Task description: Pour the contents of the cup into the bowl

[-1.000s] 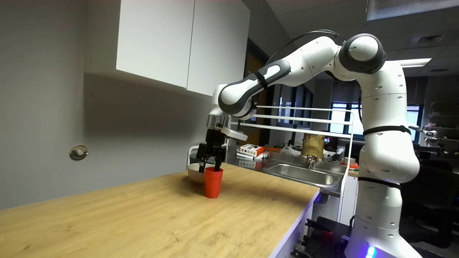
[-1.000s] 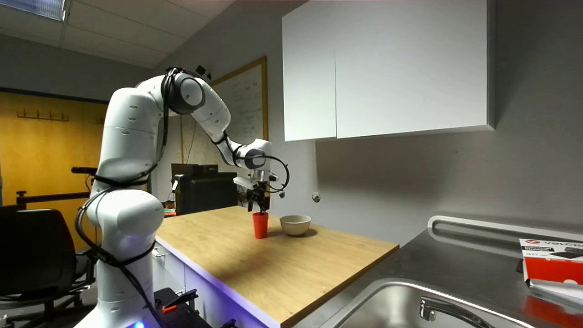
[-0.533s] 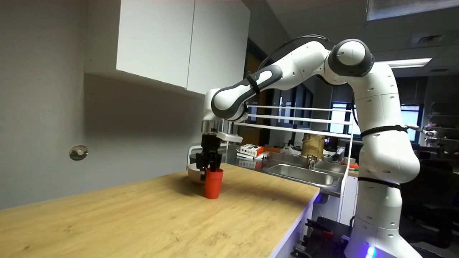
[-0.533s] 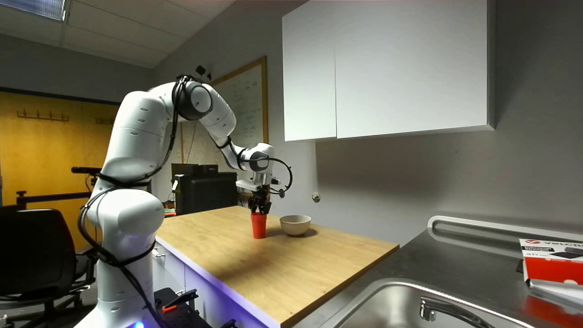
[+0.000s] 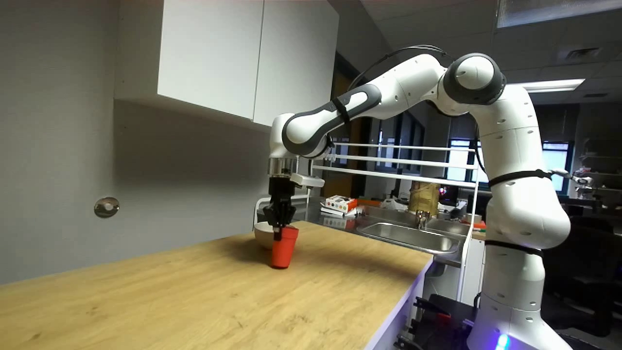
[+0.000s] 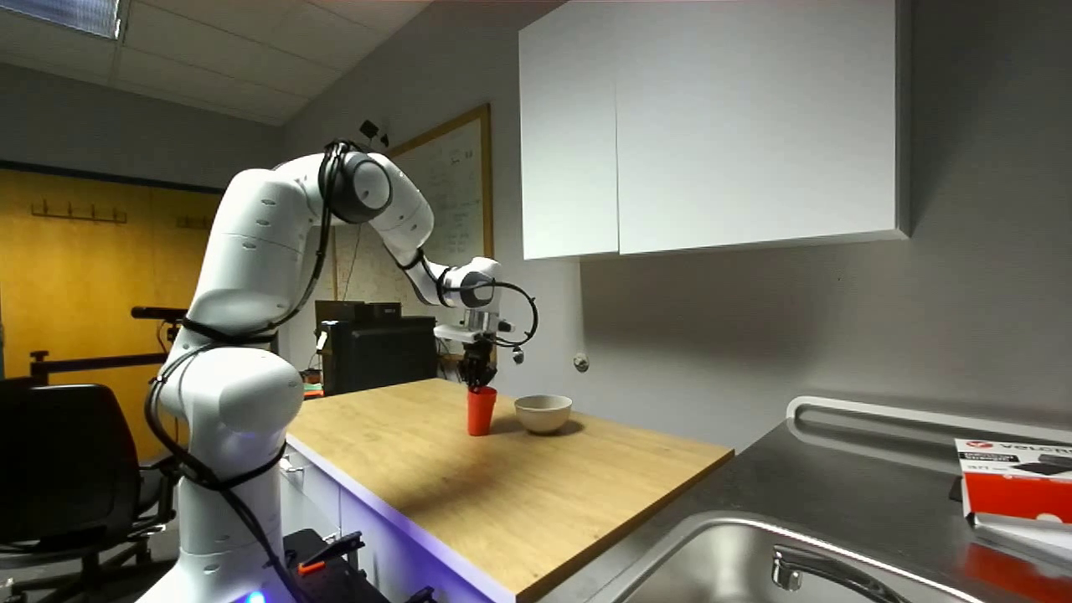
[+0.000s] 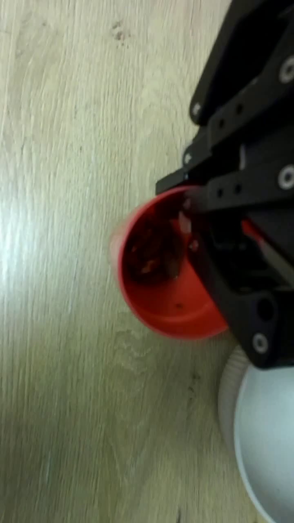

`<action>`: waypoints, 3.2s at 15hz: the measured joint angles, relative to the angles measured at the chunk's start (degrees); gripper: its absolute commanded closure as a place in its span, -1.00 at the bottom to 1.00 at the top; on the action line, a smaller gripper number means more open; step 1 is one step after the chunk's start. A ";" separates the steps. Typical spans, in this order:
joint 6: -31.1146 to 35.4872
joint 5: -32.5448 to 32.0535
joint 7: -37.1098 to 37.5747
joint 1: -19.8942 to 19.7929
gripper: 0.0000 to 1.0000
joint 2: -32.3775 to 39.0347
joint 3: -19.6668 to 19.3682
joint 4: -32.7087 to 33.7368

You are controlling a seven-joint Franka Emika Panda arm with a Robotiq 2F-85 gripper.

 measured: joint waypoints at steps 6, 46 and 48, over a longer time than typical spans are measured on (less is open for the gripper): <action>-0.89 0.30 -1.10 0.38 0.90 0.24 0.15 2.43; -22.76 59.63 -44.63 -22.66 0.92 20.92 -2.90 25.04; -24.72 61.98 -44.65 -22.66 0.92 22.70 -3.22 25.09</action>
